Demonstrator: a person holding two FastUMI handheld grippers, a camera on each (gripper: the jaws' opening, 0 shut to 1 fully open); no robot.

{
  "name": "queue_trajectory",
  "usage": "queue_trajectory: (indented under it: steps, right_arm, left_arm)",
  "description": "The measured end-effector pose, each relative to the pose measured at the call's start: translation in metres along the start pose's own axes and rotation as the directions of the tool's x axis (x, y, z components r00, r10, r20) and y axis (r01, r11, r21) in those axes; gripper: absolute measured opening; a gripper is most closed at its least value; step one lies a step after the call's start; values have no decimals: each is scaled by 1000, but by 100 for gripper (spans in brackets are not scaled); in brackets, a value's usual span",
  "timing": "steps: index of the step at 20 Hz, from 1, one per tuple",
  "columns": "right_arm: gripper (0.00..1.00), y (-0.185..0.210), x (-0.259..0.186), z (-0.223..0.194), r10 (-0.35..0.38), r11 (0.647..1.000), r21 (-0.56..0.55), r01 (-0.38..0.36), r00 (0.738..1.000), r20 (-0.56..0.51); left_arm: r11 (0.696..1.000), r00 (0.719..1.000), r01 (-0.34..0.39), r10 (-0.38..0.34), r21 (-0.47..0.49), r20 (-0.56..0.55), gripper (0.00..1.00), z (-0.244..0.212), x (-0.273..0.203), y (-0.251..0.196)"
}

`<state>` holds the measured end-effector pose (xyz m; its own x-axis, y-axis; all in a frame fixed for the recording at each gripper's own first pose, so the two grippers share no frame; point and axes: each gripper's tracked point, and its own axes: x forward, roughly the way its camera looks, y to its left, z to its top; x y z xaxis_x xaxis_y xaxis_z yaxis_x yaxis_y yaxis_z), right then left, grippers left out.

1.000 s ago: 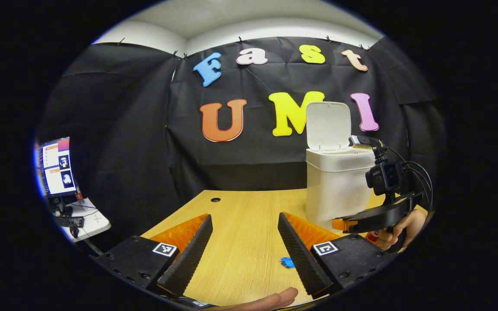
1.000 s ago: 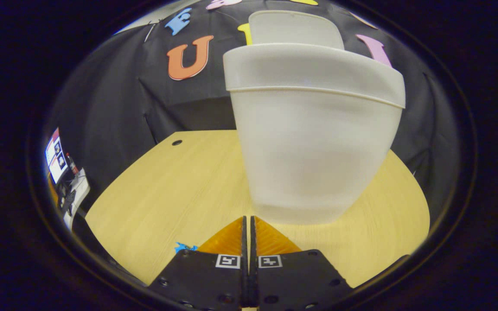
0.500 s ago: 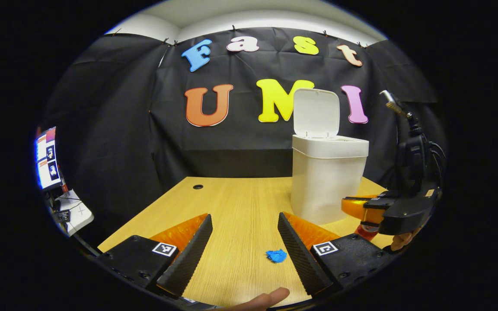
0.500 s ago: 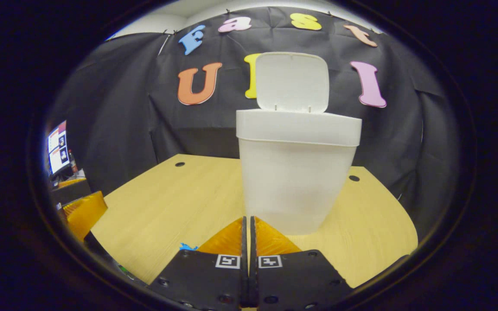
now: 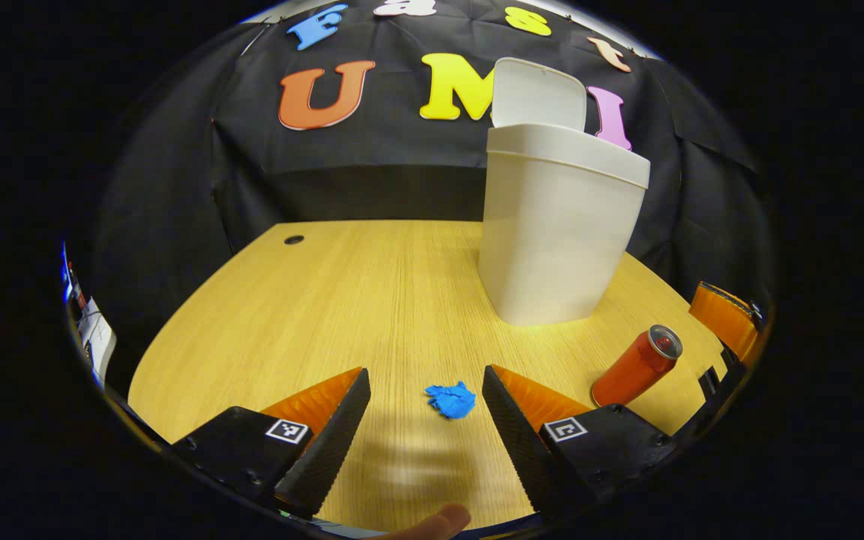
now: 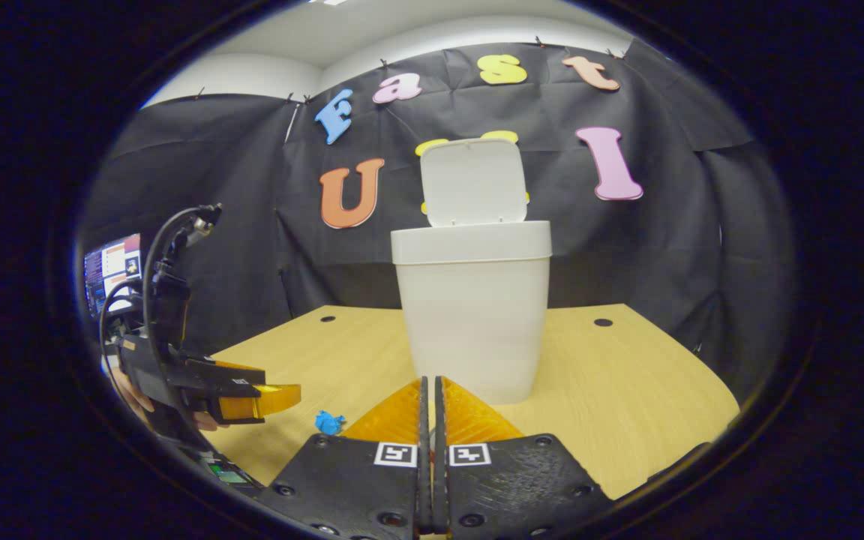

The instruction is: Press the lid of the desktop garbage bin to open it, pick up the crumpled paper on the desktop and throw it into the bin, then pick up the pop can on the desktop and drop it into the bin, and finally close the garbage bin lid.

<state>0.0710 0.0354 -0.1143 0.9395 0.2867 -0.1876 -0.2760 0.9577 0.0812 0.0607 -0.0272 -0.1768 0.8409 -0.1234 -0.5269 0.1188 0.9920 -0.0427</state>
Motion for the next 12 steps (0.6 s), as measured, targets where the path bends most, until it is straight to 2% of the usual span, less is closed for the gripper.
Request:
queue_trajectory:
  steps: [2,4,6,8,10,11,12]
  right_arm:
    - [1,2,-14,-11,47,998,48,-47,999,-2]
    - [4,-6,-21,-16,69,995,72,-69,998,-1]
    - [3,-29,-22,-22,21,998,55,-21,1000,1]
    - [5,-34,-24,-25,-6,999,52,6,1000,1]
    - [13,-28,-30,-27,17,998,59,-16,1000,-1]
    - [27,-30,-30,-22,13,998,60,-13,1000,10]
    - [29,-34,-31,-21,-7,998,58,6,1000,12]
  left_arm:
    - [1000,999,-2,2,-1,-40,97,-13,6,-8]
    - [999,998,-14,17,44,-61,97,-21,11,-16]
    - [996,998,2,4,88,-69,97,-25,19,-31]
    - [995,998,-26,31,94,-54,95,-23,20,-31]
    - [996,998,-44,47,75,-44,93,-23,19,-32]
    - [996,998,-49,52,71,-44,93,-24,20,-33]
    - [997,997,-49,53,66,-50,93,-26,22,-33]
